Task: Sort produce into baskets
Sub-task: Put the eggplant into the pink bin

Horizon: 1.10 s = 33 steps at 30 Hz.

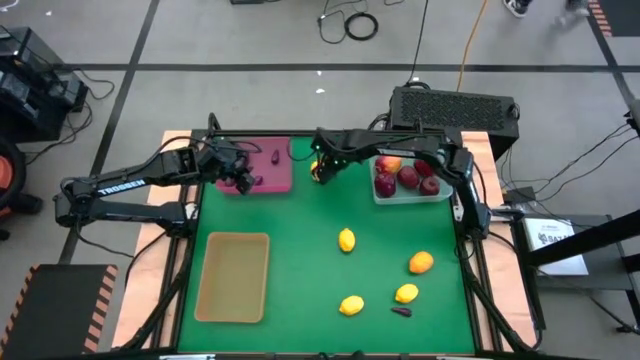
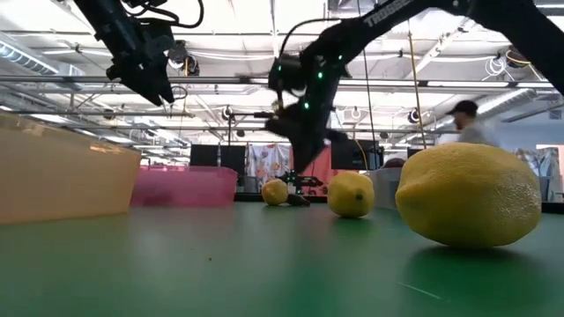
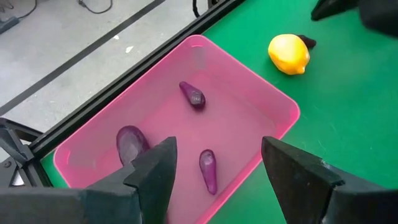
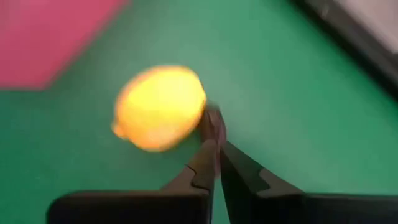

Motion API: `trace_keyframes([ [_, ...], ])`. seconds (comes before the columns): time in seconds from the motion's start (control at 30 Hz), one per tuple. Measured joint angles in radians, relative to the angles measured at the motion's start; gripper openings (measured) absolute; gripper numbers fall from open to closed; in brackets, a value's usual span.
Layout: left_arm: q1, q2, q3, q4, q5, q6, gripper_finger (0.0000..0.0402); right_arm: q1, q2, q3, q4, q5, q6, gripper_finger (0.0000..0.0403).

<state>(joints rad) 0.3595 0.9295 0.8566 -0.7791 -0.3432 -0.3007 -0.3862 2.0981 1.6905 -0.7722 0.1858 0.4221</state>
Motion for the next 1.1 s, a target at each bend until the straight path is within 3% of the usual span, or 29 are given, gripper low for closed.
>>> trace_keyframes([
  [0.43, 0.0, 0.0, 0.0, 0.003, -0.006, 0.019, 0.0242, 0.094, -0.065, 0.001, 0.292, -0.073, 0.012, 0.0001],
  [0.67, 0.0, 0.0, 0.0, 0.002, 0.001, 0.019, 0.0242, 0.083, -0.058, 0.002, 0.162, -0.015, -0.005, 0.0008],
  [0.83, 0.0, 0.0, 0.0, 0.003, 0.001, 0.018, 0.0242, 0.027, -0.056, 0.002, 0.019, -0.029, -0.035, 0.0053],
  [1.1, 0.0, 0.0, 0.0, 0.009, 0.003, 0.013, 0.0242, -0.02, -0.03, 0.002, 0.009, -0.034, -0.019, 0.0154],
])
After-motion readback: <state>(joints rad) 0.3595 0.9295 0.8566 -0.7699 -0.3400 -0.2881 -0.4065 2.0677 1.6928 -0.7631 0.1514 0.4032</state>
